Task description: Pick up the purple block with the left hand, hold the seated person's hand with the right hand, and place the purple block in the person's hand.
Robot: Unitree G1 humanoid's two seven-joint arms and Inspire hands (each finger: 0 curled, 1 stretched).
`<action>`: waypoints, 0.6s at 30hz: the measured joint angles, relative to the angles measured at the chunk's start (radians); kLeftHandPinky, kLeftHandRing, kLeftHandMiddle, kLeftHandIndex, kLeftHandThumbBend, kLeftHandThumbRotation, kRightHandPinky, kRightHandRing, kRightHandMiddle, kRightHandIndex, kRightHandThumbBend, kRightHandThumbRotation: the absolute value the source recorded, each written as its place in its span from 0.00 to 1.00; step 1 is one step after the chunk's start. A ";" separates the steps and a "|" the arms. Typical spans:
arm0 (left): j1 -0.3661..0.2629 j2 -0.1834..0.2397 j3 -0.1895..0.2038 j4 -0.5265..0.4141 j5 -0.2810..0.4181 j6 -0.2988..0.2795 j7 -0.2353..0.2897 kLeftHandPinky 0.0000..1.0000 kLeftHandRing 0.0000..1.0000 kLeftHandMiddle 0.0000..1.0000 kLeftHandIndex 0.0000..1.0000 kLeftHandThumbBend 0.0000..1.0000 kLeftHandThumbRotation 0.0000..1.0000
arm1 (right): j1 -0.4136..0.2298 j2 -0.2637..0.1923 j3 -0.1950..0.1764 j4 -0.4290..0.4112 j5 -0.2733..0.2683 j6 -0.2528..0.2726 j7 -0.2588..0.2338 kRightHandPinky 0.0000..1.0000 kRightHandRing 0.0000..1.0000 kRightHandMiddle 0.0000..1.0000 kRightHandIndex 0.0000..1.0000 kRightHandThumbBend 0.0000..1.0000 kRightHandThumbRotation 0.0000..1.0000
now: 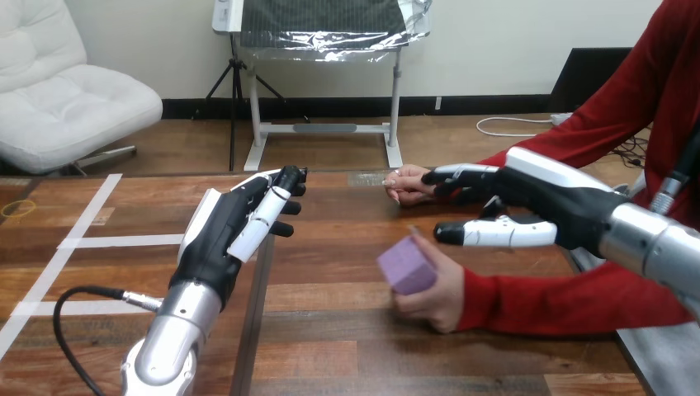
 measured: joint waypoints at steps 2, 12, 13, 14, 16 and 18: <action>0.012 -0.001 0.000 -0.018 -0.002 -0.005 0.002 0.61 0.73 0.76 0.73 0.52 0.88 | 0.021 0.003 -0.009 -0.023 -0.004 0.004 -0.033 0.63 0.81 0.86 0.88 1.00 1.00; 0.076 -0.008 0.003 -0.122 -0.014 -0.047 0.018 0.59 0.71 0.73 0.69 0.46 0.82 | 0.138 0.082 -0.081 -0.097 0.029 -0.008 -0.224 0.69 0.83 0.87 0.87 0.89 1.00; 0.082 -0.009 0.003 -0.133 -0.017 -0.051 0.019 0.59 0.71 0.73 0.69 0.46 0.82 | 0.148 0.094 -0.087 -0.098 0.040 -0.017 -0.238 0.69 0.83 0.87 0.87 0.88 1.00; 0.089 -0.011 0.003 -0.144 -0.021 -0.056 0.019 0.59 0.71 0.73 0.69 0.45 0.82 | 0.158 0.105 -0.094 -0.098 0.053 -0.028 -0.251 0.70 0.83 0.87 0.87 0.85 1.00; 0.102 -0.014 0.003 -0.168 -0.028 -0.063 0.018 0.59 0.71 0.73 0.68 0.43 0.81 | 0.178 0.132 -0.106 -0.096 0.088 -0.057 -0.270 0.70 0.83 0.87 0.87 0.82 1.00; 0.114 -0.018 0.003 -0.192 -0.034 -0.068 0.018 0.59 0.70 0.72 0.68 0.40 0.81 | 0.197 0.163 -0.115 -0.092 0.130 -0.093 -0.285 0.71 0.83 0.86 0.87 0.78 1.00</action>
